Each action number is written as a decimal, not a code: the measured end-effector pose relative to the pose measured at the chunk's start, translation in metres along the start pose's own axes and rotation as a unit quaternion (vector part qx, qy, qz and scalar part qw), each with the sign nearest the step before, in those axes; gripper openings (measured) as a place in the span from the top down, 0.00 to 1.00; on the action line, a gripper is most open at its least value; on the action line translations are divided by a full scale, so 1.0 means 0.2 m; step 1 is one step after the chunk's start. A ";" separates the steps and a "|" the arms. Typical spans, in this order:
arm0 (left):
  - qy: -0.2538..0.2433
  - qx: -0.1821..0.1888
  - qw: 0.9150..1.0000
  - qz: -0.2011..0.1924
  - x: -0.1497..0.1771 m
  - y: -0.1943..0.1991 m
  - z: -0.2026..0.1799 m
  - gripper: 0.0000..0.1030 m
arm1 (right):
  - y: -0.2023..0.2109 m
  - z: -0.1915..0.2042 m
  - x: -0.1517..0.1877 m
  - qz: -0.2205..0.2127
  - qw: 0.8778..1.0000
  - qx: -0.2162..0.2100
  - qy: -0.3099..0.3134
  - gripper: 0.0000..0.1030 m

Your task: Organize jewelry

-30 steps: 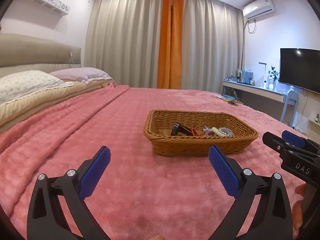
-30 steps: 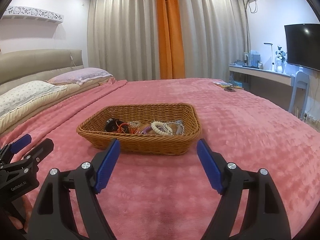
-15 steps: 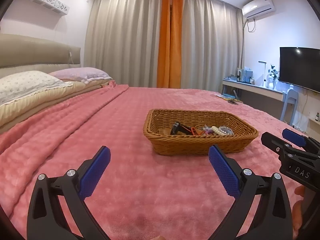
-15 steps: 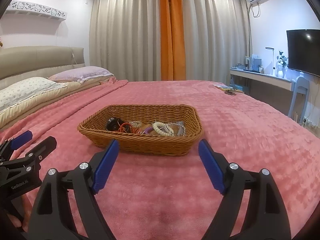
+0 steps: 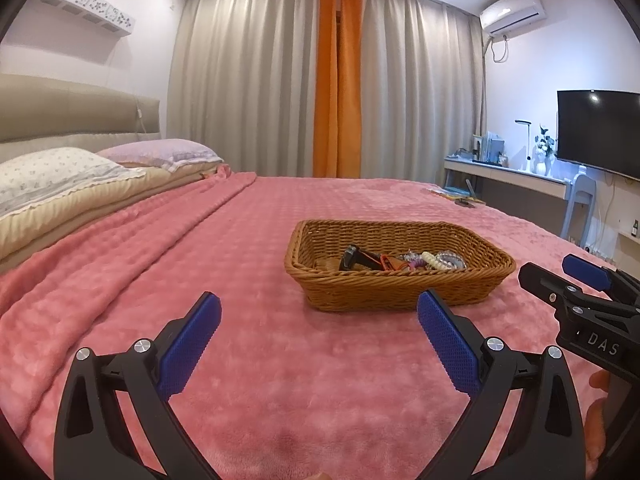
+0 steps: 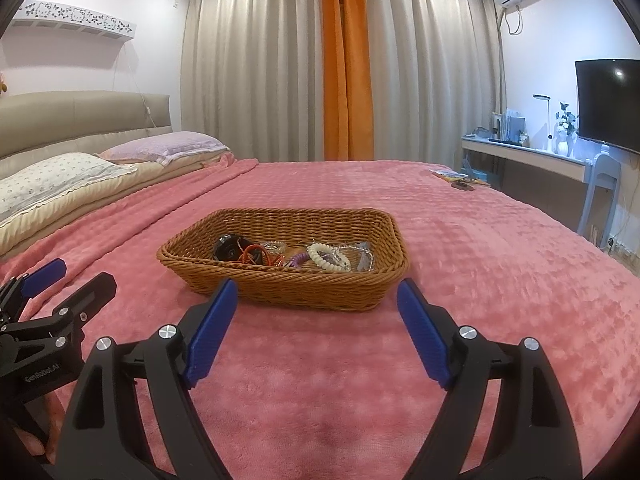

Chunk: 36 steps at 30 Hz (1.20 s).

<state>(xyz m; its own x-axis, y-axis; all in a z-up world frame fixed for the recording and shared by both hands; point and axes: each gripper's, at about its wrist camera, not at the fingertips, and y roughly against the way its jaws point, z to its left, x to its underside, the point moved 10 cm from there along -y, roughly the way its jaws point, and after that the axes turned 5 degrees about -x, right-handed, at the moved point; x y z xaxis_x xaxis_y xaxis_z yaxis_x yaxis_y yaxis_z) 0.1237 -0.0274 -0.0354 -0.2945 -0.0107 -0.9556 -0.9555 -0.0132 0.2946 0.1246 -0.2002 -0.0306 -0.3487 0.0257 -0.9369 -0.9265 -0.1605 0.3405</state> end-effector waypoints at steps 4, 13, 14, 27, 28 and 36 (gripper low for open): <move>-0.002 0.000 1.000 -0.001 0.00 0.00 0.00 0.07 | 0.00 0.00 0.00 0.001 1.000 0.000 -0.001 0.24; -0.001 0.000 1.000 0.000 -0.01 0.00 0.00 0.07 | -0.01 0.00 0.01 0.004 1.000 -0.002 -0.001 0.24; -0.001 0.000 1.000 0.000 -0.01 0.00 0.00 0.07 | -0.01 0.00 0.01 0.004 1.000 -0.002 -0.001 0.24; -0.003 0.000 1.000 0.001 0.00 -0.01 0.00 0.07 | -0.01 -0.01 0.01 0.009 1.000 -0.002 -0.004 0.24; -0.004 0.000 1.000 0.001 0.00 -0.01 0.00 0.07 | -0.01 -0.01 0.01 0.009 1.000 -0.002 -0.003 0.24; -0.003 0.000 1.000 0.001 -0.01 -0.01 0.00 0.07 | -0.01 -0.01 0.01 0.009 1.000 -0.002 -0.003 0.24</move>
<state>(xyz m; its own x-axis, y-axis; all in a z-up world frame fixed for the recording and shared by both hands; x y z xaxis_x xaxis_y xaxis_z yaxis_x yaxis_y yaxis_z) 0.1251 -0.0268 -0.0347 -0.2971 -0.0040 -0.9549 -0.9548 -0.0140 0.2971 0.1261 -0.2025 -0.0335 -0.3667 0.0293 -0.9299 -0.9193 -0.1652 0.3573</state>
